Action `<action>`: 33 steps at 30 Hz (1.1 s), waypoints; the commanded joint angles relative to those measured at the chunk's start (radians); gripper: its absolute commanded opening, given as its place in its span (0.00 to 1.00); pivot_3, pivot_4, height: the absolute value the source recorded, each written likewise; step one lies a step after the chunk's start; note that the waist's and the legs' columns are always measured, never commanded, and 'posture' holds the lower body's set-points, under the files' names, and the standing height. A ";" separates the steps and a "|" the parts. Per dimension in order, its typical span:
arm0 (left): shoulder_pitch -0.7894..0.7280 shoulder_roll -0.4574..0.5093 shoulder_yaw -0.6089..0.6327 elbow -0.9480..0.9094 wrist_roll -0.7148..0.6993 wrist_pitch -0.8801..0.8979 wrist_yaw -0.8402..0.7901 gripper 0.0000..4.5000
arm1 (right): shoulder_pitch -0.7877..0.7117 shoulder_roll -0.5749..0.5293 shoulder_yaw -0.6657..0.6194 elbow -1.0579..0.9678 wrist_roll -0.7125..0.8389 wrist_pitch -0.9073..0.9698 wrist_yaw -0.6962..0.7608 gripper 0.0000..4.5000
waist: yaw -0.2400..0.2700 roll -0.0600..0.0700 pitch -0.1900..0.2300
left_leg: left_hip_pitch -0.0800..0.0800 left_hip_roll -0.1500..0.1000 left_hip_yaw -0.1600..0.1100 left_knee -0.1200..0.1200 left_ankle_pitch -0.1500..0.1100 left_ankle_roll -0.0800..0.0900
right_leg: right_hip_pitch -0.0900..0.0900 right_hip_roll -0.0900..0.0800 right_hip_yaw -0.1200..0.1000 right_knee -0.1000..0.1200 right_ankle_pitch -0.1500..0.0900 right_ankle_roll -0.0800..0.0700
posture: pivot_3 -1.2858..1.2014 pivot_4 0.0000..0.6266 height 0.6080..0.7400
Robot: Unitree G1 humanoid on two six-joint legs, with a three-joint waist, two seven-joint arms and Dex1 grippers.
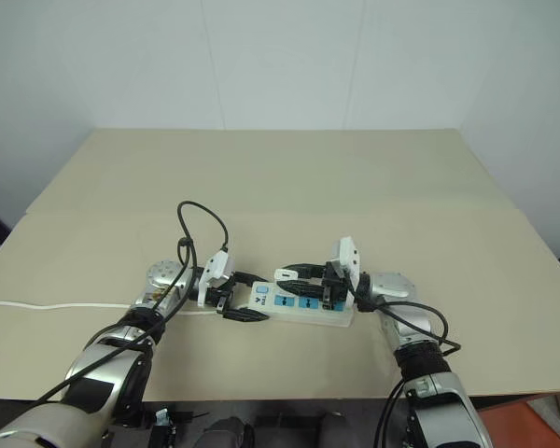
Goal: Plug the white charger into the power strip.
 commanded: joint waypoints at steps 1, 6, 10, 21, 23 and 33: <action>0.003 0.010 -0.012 -0.008 -0.003 0.011 -0.013 0.73 | 0.020 -0.016 0.027 0.070 -0.076 -0.046 0.012 0.25 | 0.000 0.000 0.000 | 0.000 0.000 0.000 0.000 0.000 0.000 | 0.000 0.000 0.000 0.000 0.000 0.000 | 0.52 0.24 1.00; 0.007 0.012 -0.014 -0.013 -0.006 0.014 -0.013 0.73 | -0.001 -0.009 0.056 0.136 -0.101 -0.045 0.000 0.25 | -0.003 0.000 0.000 | 0.002 0.000 0.000 0.000 0.000 0.000 | 0.001 0.000 0.001 0.000 0.000 0.000 | 0.52 0.24 1.00; 0.008 0.014 -0.013 -0.015 -0.007 0.017 -0.013 0.73 | -0.016 -0.005 0.060 0.175 -0.115 -0.040 -0.029 0.25 | -0.004 0.000 0.000 | 0.005 0.000 0.001 0.000 0.000 0.000 | 0.003 0.000 0.001 0.001 0.000 0.000 | 0.52 0.24 1.00; 0.011 0.017 -0.010 -0.015 -0.004 0.018 -0.013 0.73 | -0.015 -0.007 0.056 0.202 -0.130 -0.170 -0.017 0.61 | -0.006 -0.001 -0.001 | 0.009 0.001 0.001 0.000 0.000 0.000 | 0.006 0.001 0.002 0.003 0.000 0.000 | 0.52 0.24 1.00; 0.011 0.016 -0.010 -0.014 -0.004 0.017 -0.013 0.73 | -0.015 -0.004 0.050 0.209 -0.134 -0.195 -0.014 0.76 | -0.006 -0.002 -0.002 | 0.010 0.001 0.001 0.000 0.000 0.000 | 0.007 0.001 0.002 0.002 0.000 0.000 | 0.52 0.24 1.00; 0.001 0.024 -0.041 -0.020 -0.032 0.106 -0.013 0.99 | -0.018 -0.022 0.036 0.198 -0.129 -0.192 0.029 1.00 | -0.006 -0.002 -0.002 | 0.015 0.001 0.000 -0.001 0.000 0.000 | 0.013 0.001 0.001 0.000 0.000 0.000 | 0.52 0.24 1.00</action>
